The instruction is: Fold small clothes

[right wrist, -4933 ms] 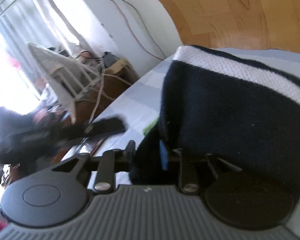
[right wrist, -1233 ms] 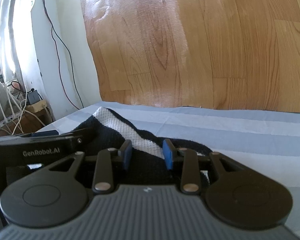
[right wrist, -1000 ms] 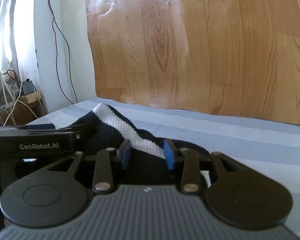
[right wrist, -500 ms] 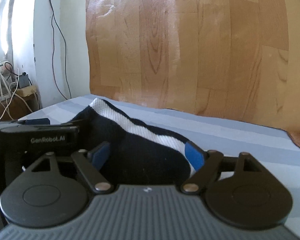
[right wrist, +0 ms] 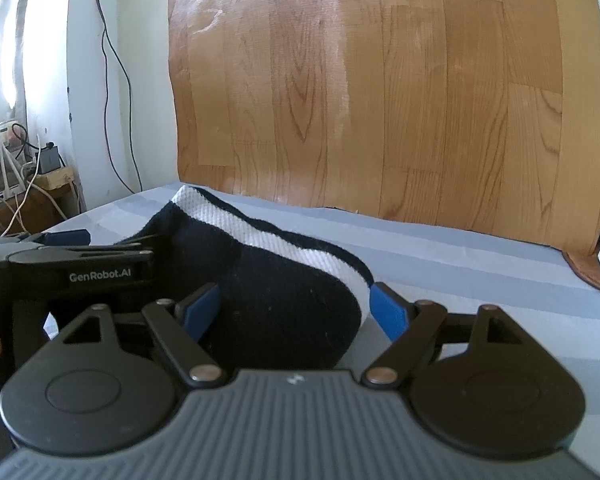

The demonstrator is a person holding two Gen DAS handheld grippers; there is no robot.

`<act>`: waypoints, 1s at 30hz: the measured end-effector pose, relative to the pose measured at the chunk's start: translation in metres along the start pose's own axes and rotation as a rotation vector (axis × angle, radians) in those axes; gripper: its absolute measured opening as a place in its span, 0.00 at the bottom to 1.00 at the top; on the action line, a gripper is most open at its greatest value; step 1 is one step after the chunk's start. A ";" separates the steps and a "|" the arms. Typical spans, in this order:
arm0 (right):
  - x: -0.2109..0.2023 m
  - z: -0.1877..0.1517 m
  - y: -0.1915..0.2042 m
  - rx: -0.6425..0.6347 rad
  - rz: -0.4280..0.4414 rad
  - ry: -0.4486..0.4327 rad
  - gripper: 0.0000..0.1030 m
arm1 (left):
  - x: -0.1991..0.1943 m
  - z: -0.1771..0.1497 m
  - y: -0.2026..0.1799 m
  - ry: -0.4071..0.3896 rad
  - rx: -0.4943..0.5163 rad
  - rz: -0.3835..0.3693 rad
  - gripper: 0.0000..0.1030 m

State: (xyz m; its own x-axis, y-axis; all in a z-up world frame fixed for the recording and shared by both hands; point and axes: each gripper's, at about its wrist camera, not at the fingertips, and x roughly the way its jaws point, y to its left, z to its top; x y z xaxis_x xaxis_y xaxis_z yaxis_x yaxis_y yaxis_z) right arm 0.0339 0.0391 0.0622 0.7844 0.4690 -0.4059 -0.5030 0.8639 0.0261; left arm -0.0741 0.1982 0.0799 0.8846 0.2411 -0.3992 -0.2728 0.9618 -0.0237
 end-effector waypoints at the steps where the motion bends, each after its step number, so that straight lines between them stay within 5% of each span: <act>1: 0.000 0.000 0.000 0.001 0.000 0.002 0.82 | 0.000 0.000 0.000 0.000 0.002 0.002 1.00; 22: 0.007 -0.004 -0.003 -0.001 0.004 0.045 0.86 | 0.001 -0.001 -0.002 0.009 0.016 0.015 1.00; 25: 0.005 -0.003 -0.016 0.073 0.058 0.064 0.87 | 0.000 -0.002 -0.001 0.010 0.012 0.009 1.00; 30: -0.022 -0.007 -0.061 0.254 0.186 0.078 0.89 | -0.013 0.003 0.033 0.085 -0.077 -0.173 1.00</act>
State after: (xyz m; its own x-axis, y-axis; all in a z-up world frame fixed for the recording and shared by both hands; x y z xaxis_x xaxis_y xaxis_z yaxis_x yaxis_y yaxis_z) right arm 0.0453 -0.0252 0.0633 0.6526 0.6158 -0.4416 -0.5205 0.7878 0.3294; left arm -0.0929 0.2272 0.0872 0.8864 0.0585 -0.4592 -0.1510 0.9743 -0.1674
